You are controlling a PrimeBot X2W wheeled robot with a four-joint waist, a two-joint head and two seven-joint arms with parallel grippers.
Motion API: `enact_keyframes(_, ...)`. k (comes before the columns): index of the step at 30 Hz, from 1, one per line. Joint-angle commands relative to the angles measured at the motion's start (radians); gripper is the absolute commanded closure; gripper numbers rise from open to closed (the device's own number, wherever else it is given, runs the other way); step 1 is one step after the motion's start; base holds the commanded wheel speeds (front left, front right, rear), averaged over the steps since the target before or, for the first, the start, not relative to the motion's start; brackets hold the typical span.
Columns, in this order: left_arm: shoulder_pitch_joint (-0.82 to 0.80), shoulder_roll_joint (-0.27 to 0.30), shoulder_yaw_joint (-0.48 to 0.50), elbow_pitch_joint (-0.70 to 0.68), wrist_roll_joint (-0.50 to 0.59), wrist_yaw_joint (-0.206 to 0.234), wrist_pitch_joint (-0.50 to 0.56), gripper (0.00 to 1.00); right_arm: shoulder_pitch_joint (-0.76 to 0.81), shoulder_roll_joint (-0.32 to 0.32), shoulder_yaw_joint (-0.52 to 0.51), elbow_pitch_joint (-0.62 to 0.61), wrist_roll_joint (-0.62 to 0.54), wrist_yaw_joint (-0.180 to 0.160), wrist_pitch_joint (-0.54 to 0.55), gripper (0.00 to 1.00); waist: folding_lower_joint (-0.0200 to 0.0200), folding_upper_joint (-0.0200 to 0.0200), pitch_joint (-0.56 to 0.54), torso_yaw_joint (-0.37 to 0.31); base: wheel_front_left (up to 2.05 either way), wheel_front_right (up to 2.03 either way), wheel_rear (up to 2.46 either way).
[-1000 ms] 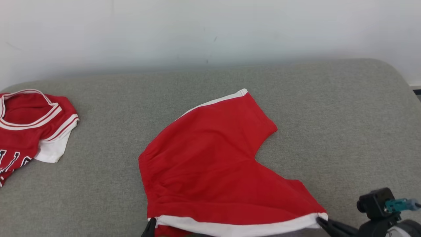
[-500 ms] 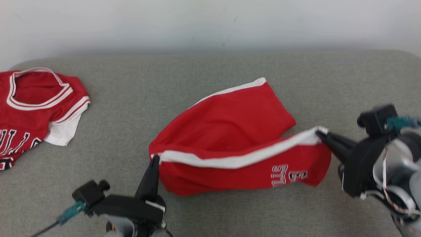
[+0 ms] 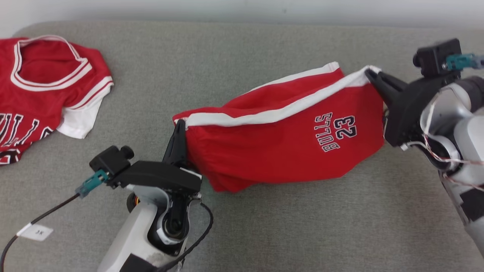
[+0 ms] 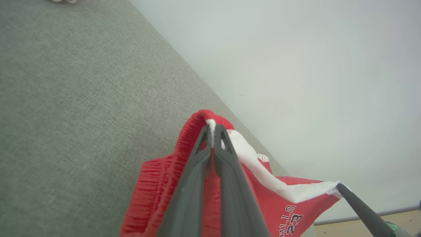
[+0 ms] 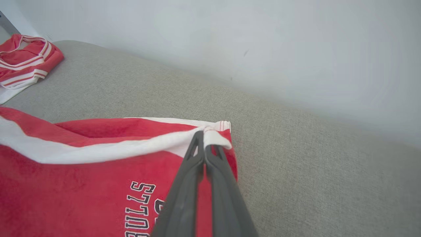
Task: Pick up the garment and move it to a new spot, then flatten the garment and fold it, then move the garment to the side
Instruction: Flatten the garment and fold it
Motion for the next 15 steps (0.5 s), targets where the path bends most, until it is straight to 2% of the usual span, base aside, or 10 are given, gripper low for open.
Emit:
enact_keyframes(1, -0.021, -0.005, -0.005, 0.011, 0.009, 0.0, -0.007, 1.0, -0.025, 0.01, 0.01, 0.019, -0.011, 0.001, -0.01, 1.0, -0.0002, -0.0002, 0.036, 0.026, 0.0, 0.0, 0.0)
enact_keyframes(15, -0.158, -0.019, -0.034, 0.125, 0.01, 0.017, -0.053, 1.0, -0.255, 0.082, 0.07, 0.315, -0.051, 0.001, -0.132, 1.0, -0.0002, -0.0002, 0.11, 0.059, 0.0, 0.0, 0.0)
